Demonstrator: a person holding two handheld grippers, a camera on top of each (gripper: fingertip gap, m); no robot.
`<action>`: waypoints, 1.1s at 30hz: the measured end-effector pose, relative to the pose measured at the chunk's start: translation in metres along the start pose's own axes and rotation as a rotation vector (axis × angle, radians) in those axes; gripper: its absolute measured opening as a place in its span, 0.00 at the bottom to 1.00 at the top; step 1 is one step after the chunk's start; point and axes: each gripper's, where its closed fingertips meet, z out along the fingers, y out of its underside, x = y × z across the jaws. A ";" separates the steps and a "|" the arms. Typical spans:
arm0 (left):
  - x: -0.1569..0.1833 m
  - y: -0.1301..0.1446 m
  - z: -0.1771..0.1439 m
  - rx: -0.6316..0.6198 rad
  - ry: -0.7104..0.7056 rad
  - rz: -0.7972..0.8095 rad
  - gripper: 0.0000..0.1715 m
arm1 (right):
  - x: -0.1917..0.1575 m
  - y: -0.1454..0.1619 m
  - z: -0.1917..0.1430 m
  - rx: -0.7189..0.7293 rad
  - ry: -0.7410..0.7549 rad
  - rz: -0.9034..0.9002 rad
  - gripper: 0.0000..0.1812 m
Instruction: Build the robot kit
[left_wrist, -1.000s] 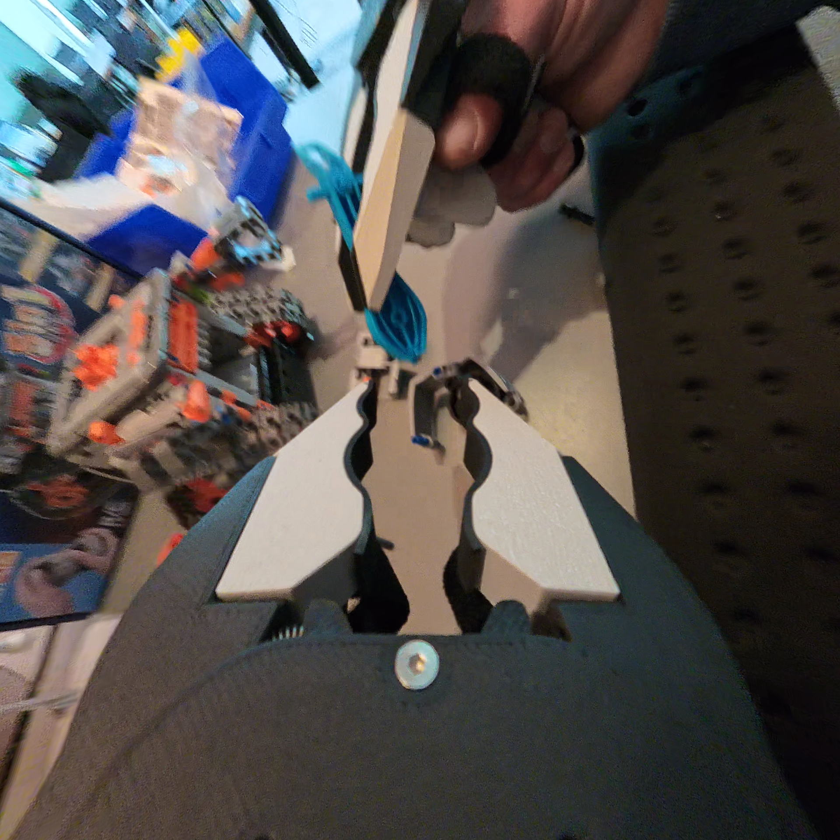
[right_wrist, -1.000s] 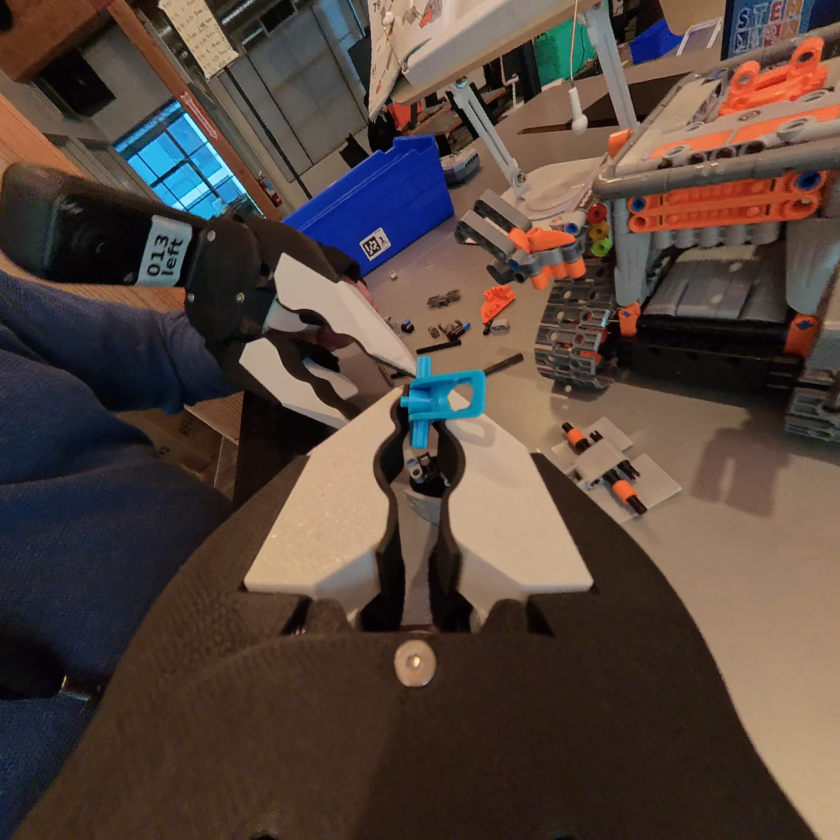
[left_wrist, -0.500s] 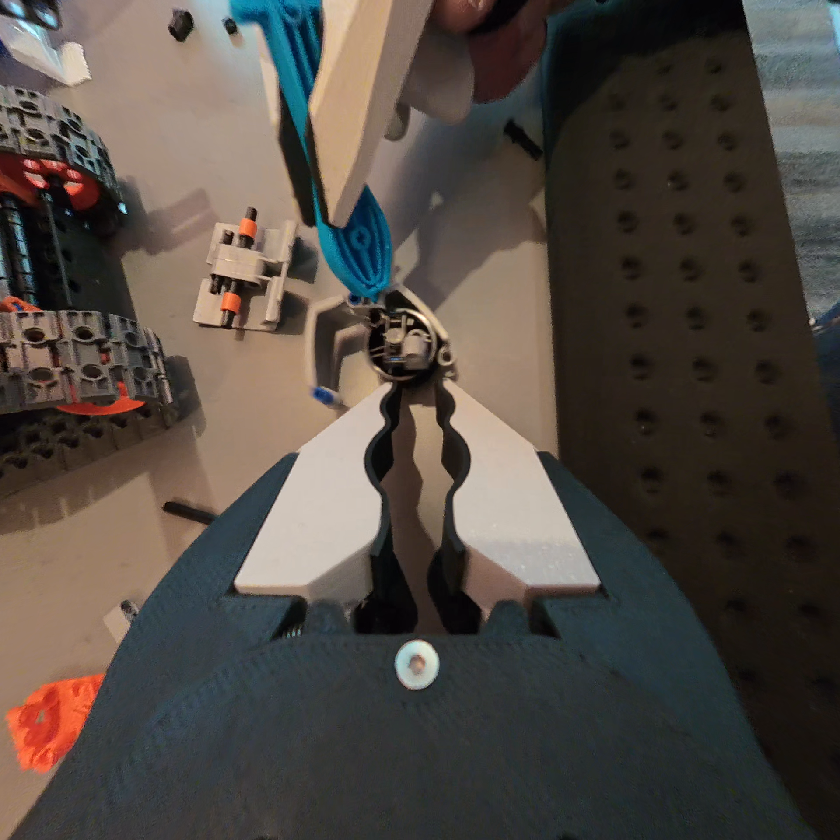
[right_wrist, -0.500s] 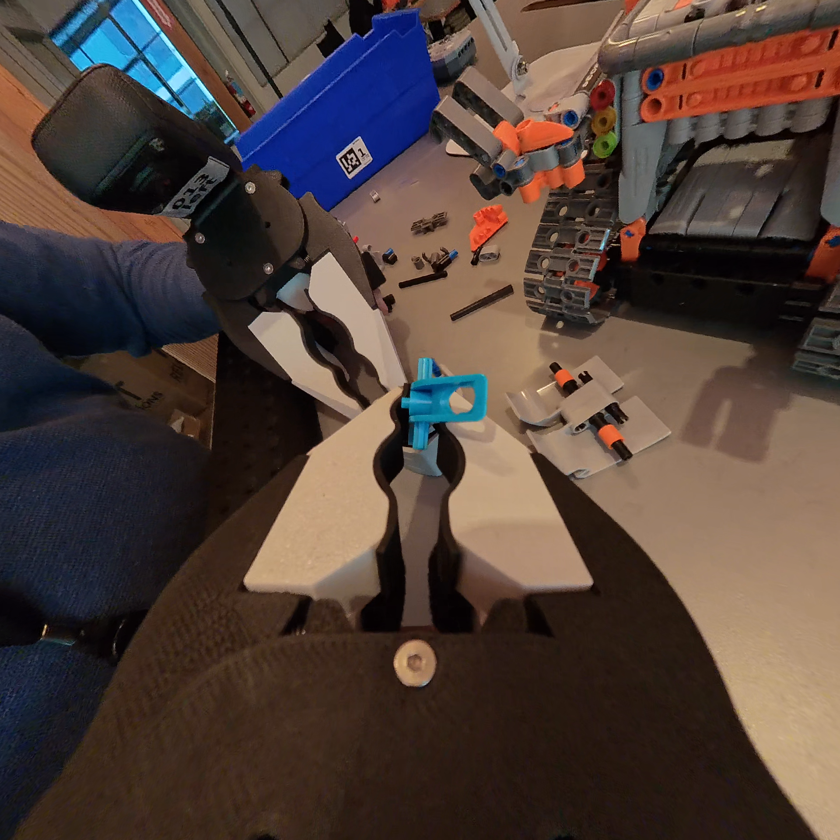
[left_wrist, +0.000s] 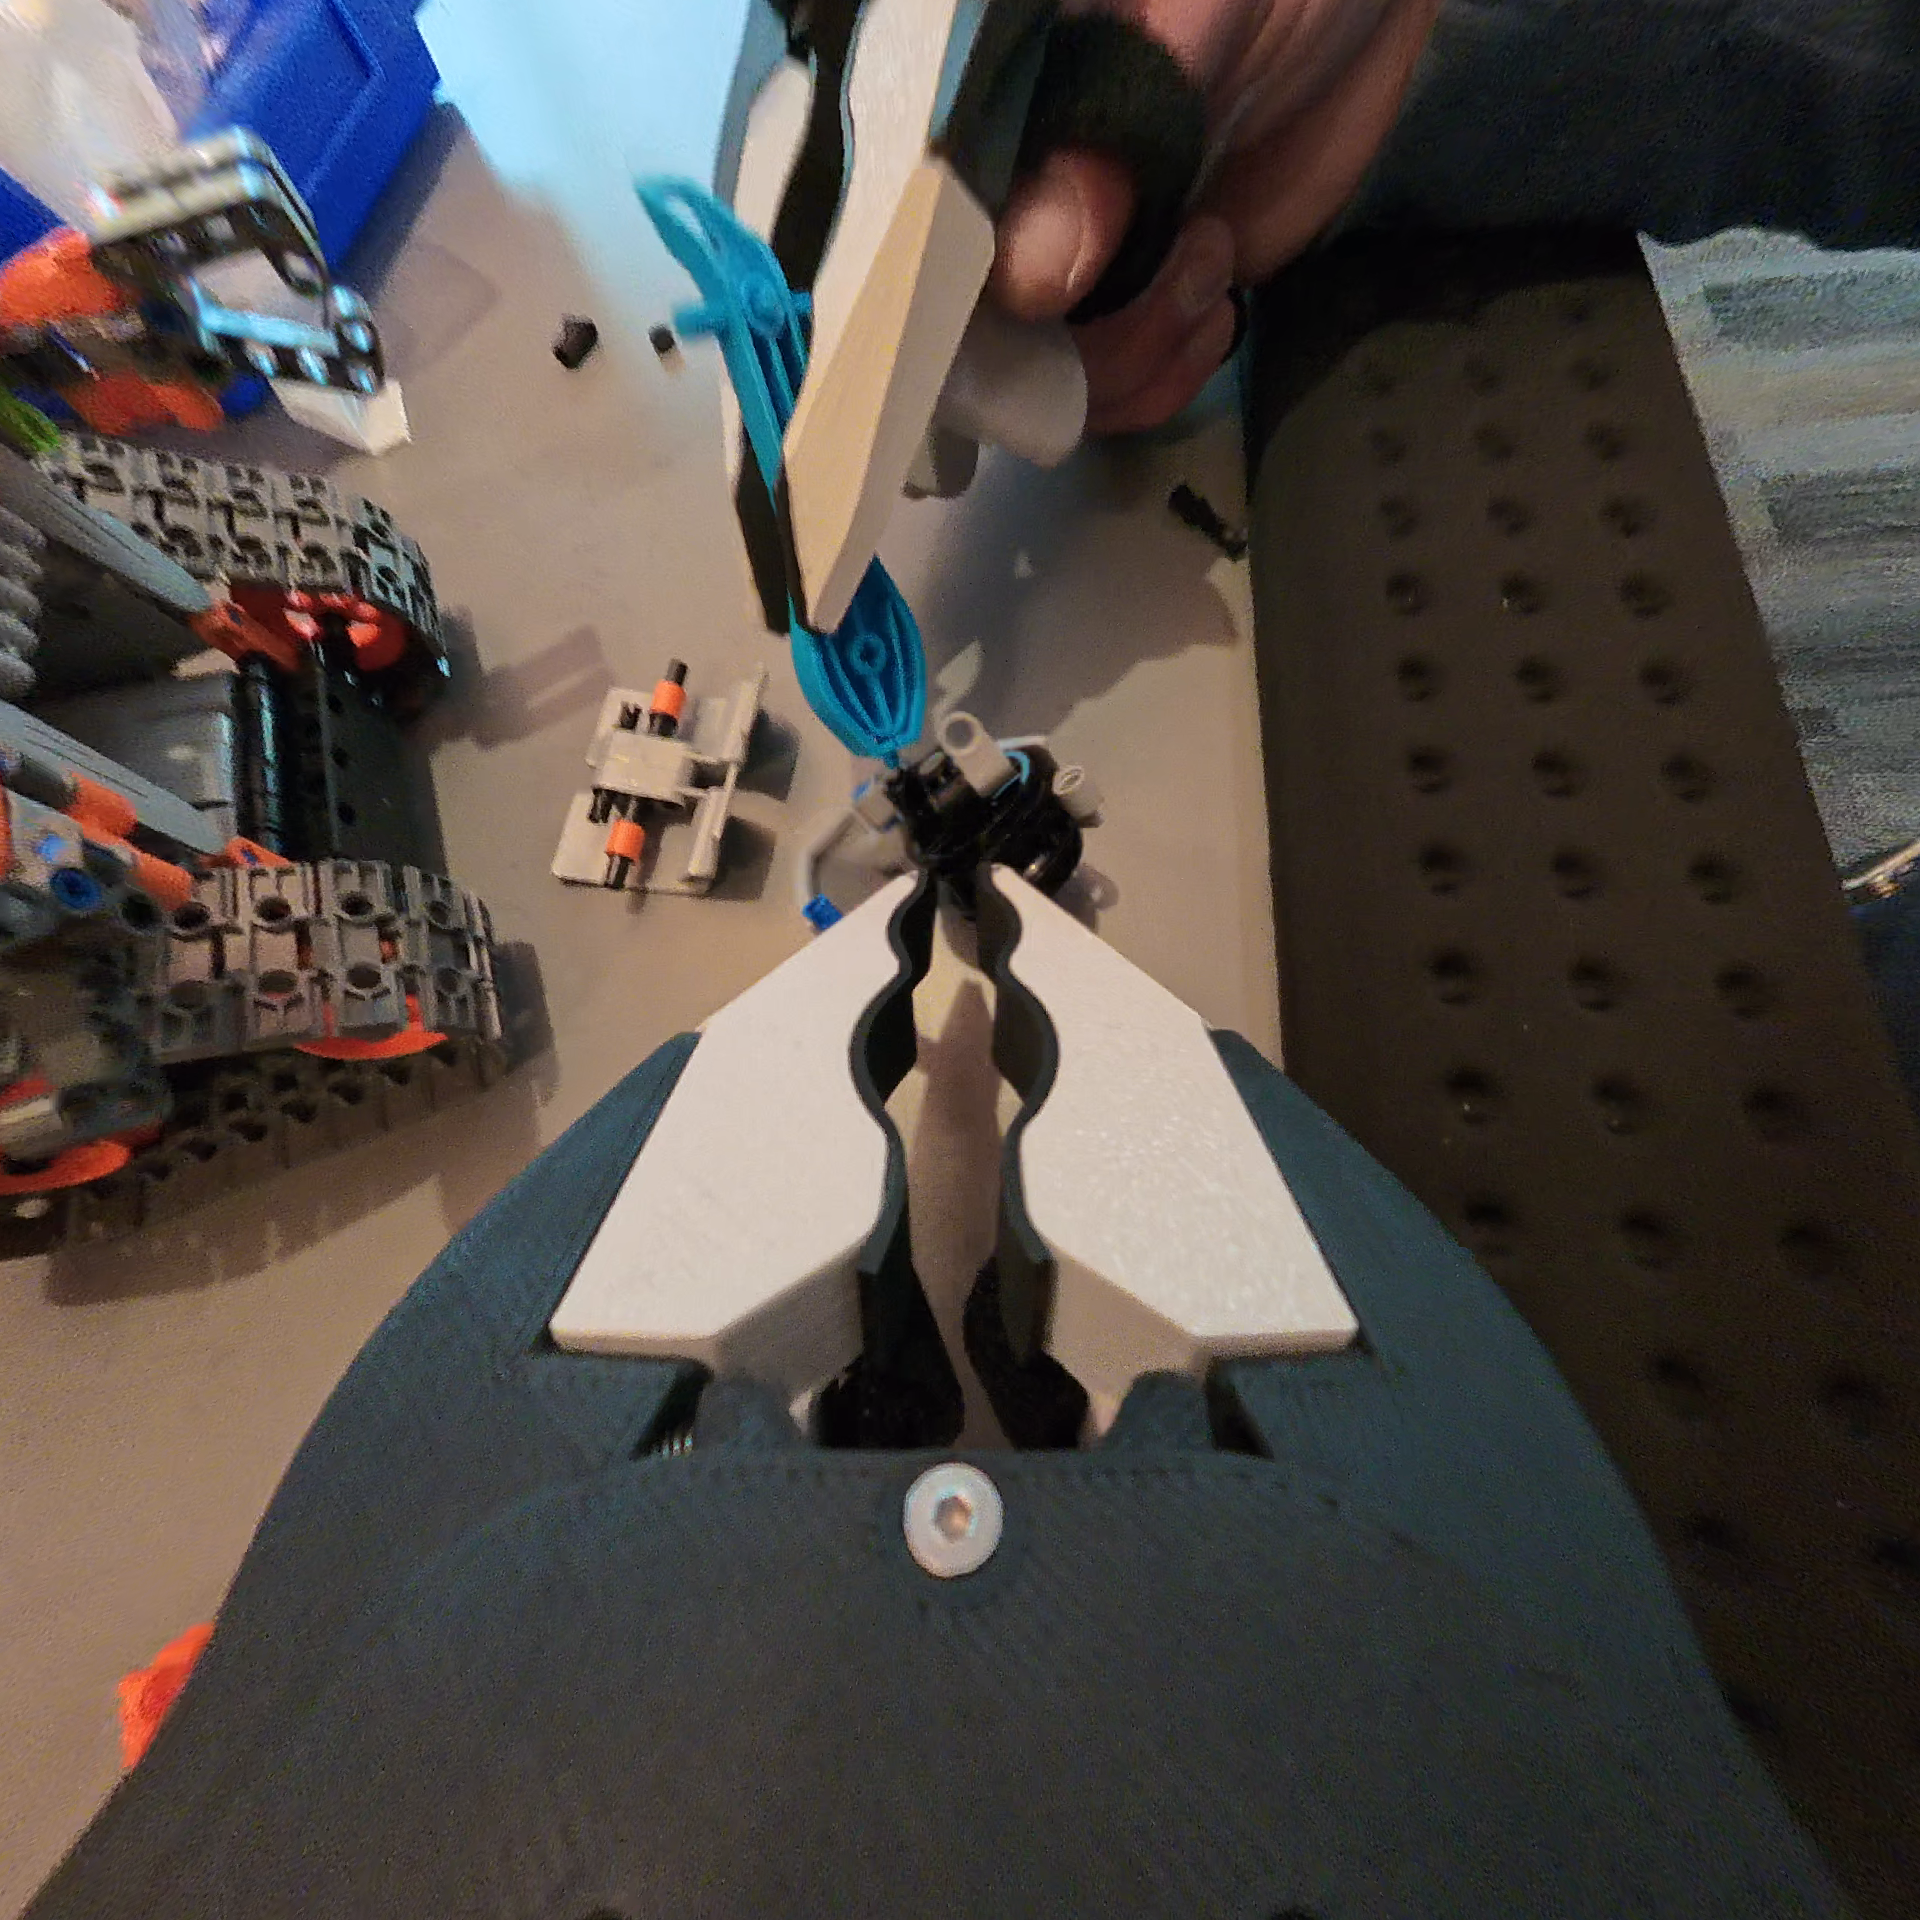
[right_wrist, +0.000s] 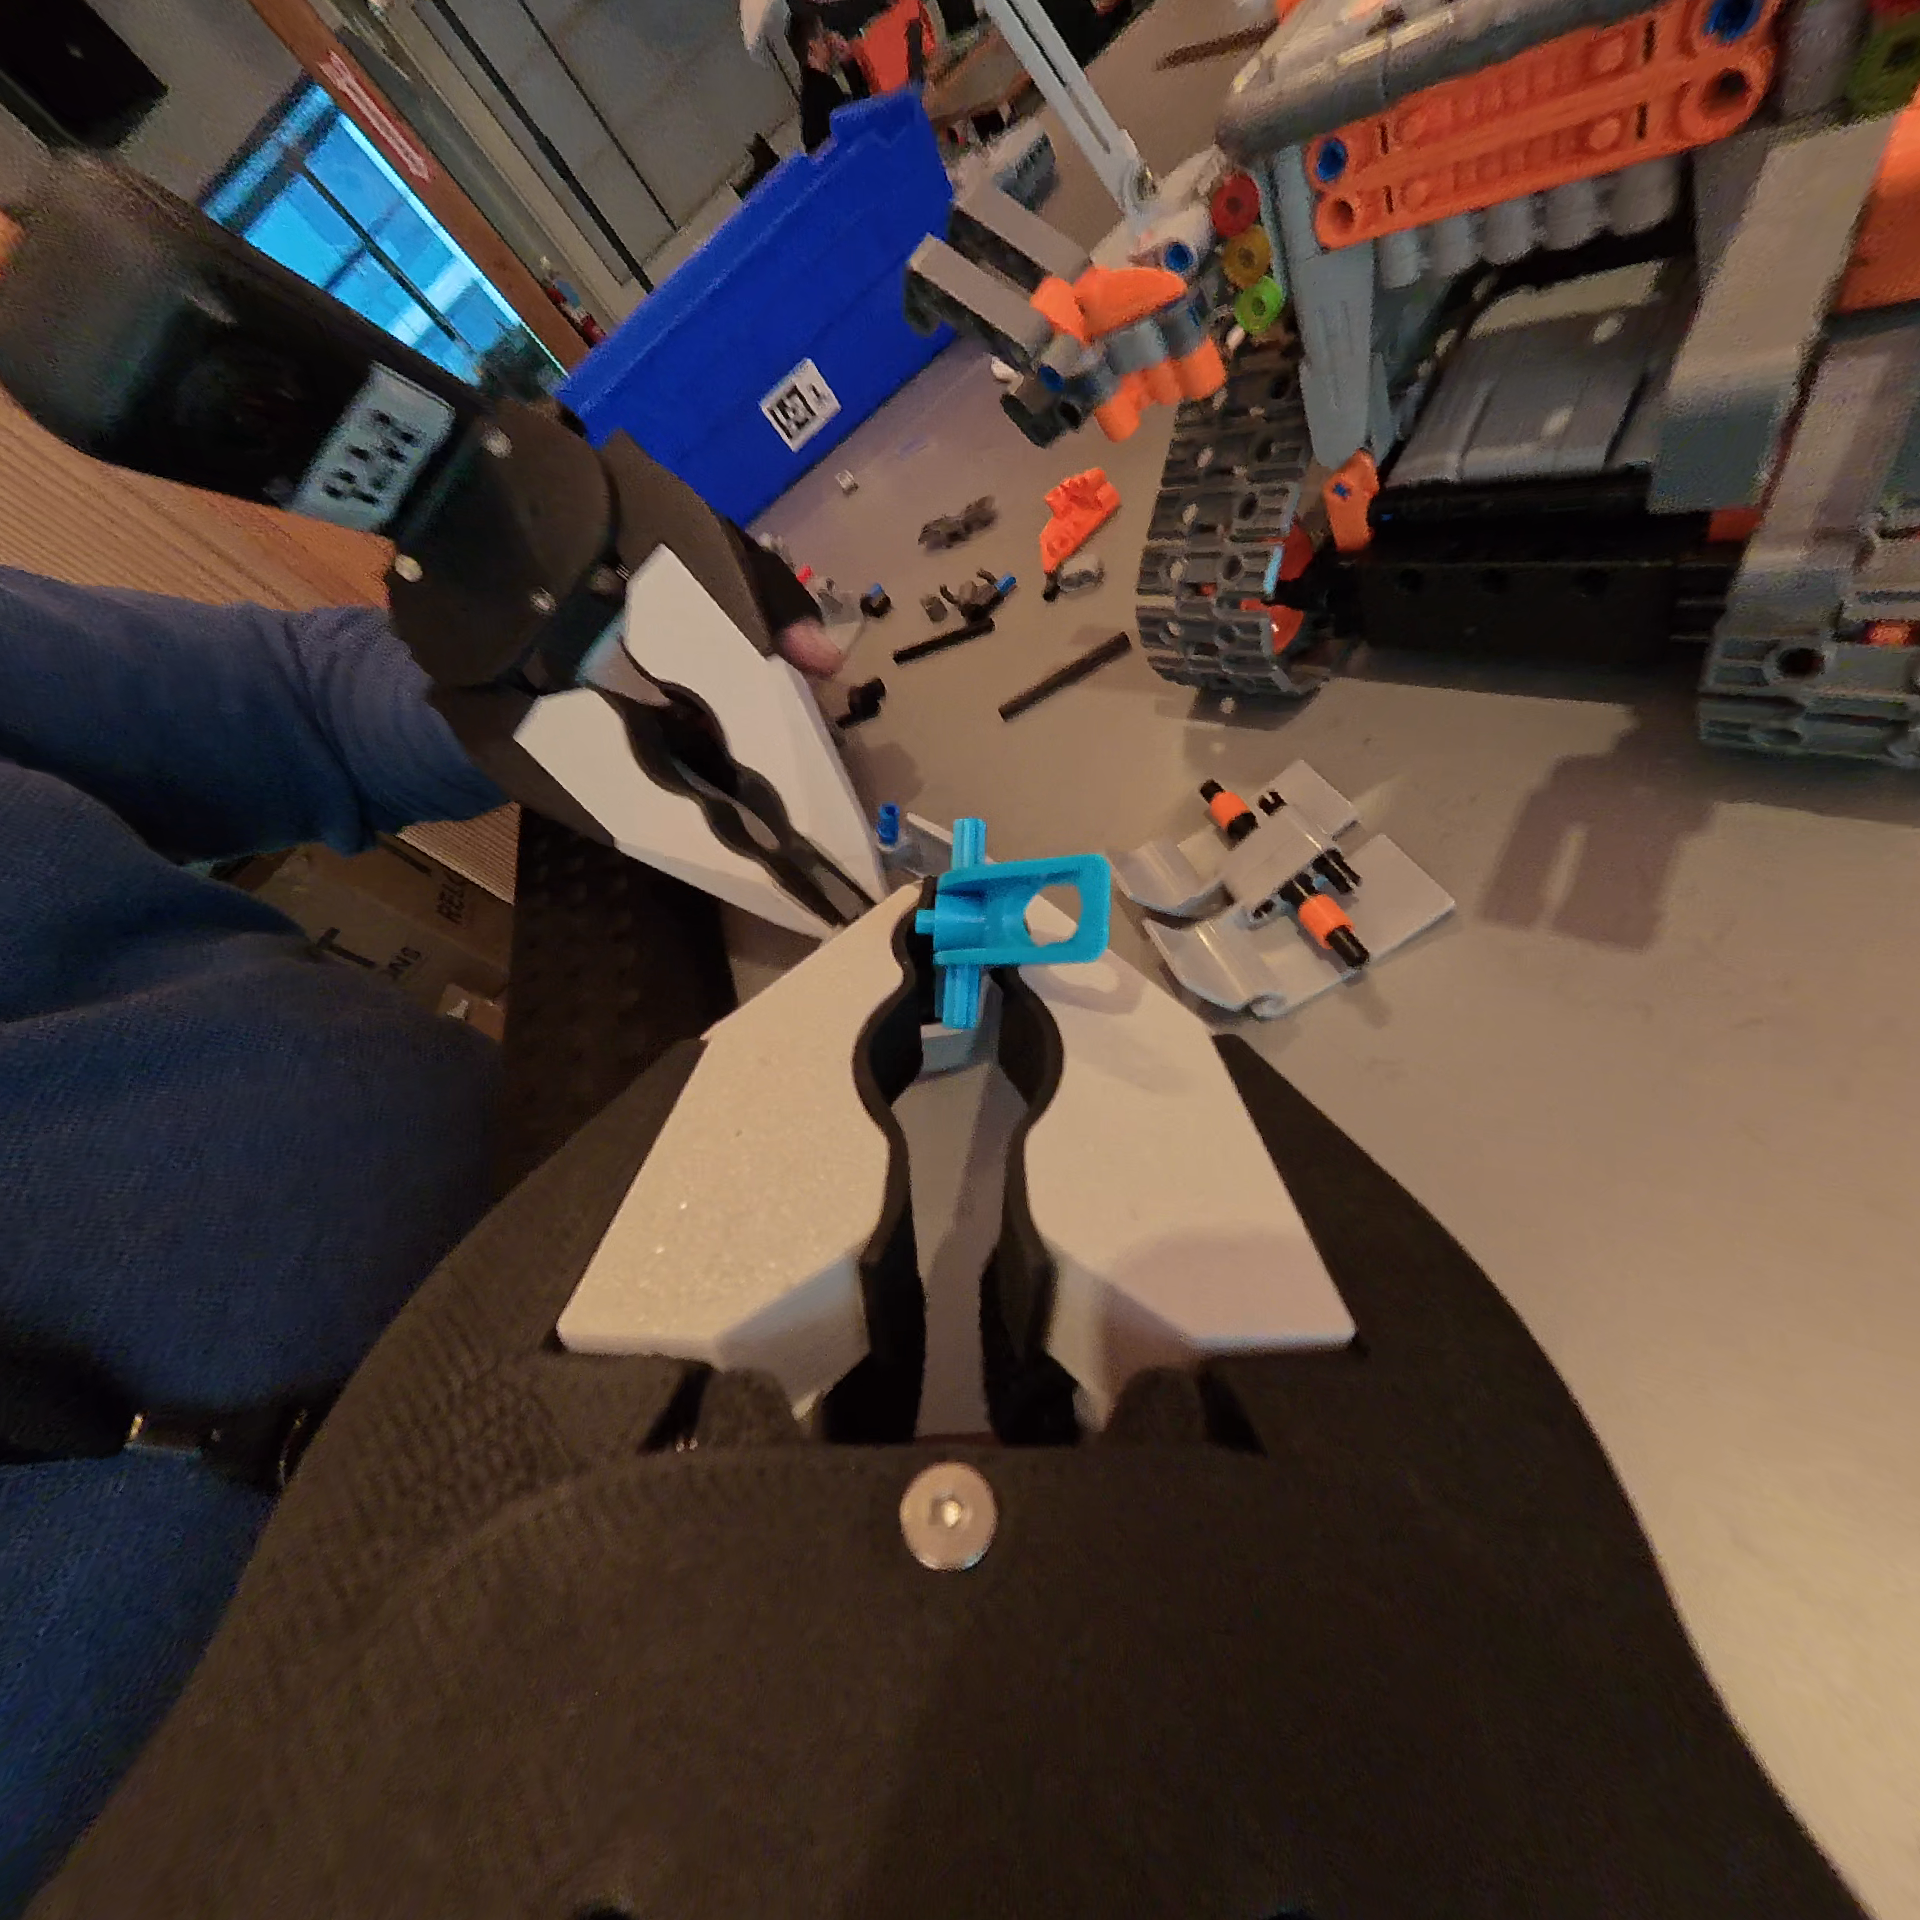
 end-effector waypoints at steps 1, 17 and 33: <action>-0.001 -0.004 0.001 0.005 -0.001 0.001 0.03 | 0.003 0.004 -0.001 -0.023 0.014 -0.002 0.03; 0.012 -0.010 0.015 -0.073 -0.027 0.063 0.25 | 0.005 0.011 -0.013 -0.052 0.016 -0.063 0.03; 0.000 0.009 0.002 -0.172 0.026 0.334 0.16 | -0.012 0.026 -0.005 -0.169 -0.050 -0.110 0.03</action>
